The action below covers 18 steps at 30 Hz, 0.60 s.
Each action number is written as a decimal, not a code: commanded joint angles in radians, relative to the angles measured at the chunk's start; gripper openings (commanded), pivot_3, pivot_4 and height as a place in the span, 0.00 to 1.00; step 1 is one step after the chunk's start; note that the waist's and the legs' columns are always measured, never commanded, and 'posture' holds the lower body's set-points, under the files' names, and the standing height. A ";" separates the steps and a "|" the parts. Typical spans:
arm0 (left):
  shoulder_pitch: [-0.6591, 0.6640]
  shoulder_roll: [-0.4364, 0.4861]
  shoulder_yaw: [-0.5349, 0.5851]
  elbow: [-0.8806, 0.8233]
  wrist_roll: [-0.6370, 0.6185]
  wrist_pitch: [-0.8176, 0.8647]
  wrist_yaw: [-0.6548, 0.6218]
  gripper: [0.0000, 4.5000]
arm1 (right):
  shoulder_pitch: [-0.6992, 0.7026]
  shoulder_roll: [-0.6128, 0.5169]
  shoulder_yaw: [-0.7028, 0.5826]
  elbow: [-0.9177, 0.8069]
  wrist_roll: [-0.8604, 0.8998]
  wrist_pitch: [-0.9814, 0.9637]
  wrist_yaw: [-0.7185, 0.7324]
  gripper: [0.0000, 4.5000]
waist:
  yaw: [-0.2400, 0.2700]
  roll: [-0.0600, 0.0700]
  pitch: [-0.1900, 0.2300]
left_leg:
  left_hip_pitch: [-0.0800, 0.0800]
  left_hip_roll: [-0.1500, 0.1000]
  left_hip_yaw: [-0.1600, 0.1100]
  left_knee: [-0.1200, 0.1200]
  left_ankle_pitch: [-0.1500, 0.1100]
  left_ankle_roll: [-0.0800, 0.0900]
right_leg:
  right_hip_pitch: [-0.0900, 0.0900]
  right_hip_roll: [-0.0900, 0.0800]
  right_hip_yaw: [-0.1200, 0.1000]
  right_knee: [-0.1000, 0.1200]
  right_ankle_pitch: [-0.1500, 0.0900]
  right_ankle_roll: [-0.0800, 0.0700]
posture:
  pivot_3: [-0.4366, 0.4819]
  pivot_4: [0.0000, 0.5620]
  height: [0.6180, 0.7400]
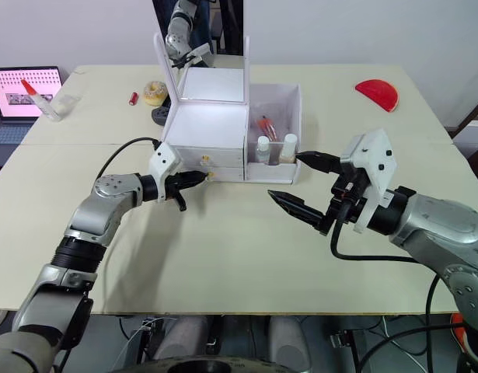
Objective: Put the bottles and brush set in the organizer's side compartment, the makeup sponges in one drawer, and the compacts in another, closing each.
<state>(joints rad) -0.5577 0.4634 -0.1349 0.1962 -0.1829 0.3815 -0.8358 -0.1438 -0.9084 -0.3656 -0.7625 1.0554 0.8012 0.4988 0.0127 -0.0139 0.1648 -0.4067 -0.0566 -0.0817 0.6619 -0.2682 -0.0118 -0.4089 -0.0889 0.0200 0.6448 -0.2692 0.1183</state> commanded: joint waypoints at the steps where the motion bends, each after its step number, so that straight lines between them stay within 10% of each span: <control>1: -0.023 -0.016 0.018 -0.019 0.001 -0.013 0.023 0.01 | -0.003 -0.013 -0.021 -0.022 0.013 -0.008 -0.002 1.00 | 0.002 0.000 0.000 | 0.000 0.000 0.000 0.000 0.000 0.000 | 0.000 0.000 0.000 0.000 0.000 0.000 | 0.48 0.27 1.00; 10: 0.006 0.021 0.044 -0.079 -0.039 0.035 -0.018 0.01 | 0.042 -0.022 -0.057 -0.023 0.014 -0.014 0.003 1.00 | 0.000 0.000 0.000 | 0.000 0.000 0.000 0.001 0.000 0.000 | 0.000 0.000 0.000 0.000 0.000 0.000 | 0.48 0.27 1.00; 17: 0.132 0.261 0.237 -0.171 -0.249 0.101 -0.275 0.01 | 0.282 -0.012 -0.251 0.014 -0.091 -0.044 0.089 1.00 | -0.005 0.000 0.000 | 0.000 0.001 0.000 0.000 0.000 0.000 | -0.001 0.001 0.001 0.001 0.000 -0.001 | 0.48 0.27 1.00; 18: 0.146 0.295 0.266 -0.159 -0.264 0.096 -0.299 0.13 | 0.327 -0.004 -0.286 0.020 -0.108 -0.052 0.112 1.00 | -0.003 0.000 0.000 | 0.000 0.001 0.000 0.000 0.000 0.000 | -0.001 0.001 0.001 0.001 0.000 -0.001 | 0.48 0.27 1.00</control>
<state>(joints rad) -0.4164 0.7274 0.0691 0.0633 -0.4050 0.4892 -1.0846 0.1584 -0.9216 -0.5789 -0.7366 0.9723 0.7810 0.5743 0.0101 -0.0135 0.1650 -0.4060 -0.0553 -0.0814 0.6623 -0.2682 -0.0117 -0.4085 -0.0881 0.0210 0.6453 -0.2695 0.1178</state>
